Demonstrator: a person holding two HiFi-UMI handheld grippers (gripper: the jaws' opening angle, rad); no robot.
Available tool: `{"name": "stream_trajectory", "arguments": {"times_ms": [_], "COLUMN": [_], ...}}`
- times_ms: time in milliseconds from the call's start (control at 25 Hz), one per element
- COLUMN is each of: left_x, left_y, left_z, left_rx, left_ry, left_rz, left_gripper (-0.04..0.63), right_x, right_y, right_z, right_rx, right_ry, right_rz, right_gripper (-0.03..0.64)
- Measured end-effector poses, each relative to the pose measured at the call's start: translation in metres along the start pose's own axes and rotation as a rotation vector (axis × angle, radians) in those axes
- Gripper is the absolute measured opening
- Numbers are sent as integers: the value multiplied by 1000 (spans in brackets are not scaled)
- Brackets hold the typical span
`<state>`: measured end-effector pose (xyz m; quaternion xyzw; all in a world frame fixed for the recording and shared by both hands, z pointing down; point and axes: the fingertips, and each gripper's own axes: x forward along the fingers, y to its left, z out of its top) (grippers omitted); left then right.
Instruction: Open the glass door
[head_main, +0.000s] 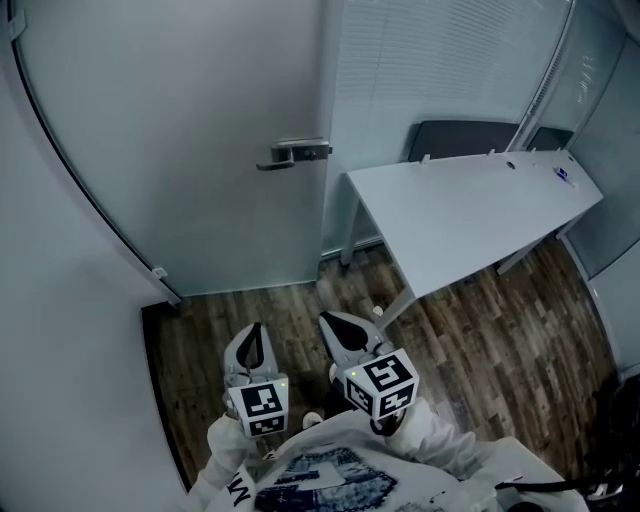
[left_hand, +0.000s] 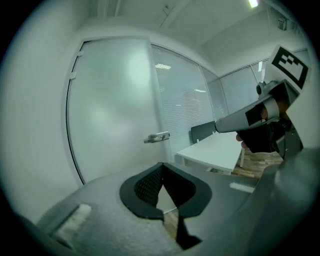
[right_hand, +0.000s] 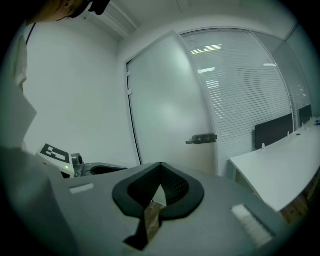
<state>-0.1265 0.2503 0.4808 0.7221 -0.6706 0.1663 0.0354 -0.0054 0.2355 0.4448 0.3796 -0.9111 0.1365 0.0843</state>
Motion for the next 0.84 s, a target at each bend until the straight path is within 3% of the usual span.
{"name": "stream_trajectory", "arguments": {"times_ms": [400, 840], "left_x": [-16, -14], "left_y": [-48, -71], "left_z": [-12, -4], "left_rx": [16, 38], "left_ry": [33, 29], "left_rz": [-68, -40], "left_gripper": [2, 3], "right_x": [-50, -62], "right_y": [-17, -40], "right_z": [-24, -25], "right_rx": [29, 40], "right_ry": [40, 36], "right_rz": [-58, -51], "right_gripper": [5, 5]}}
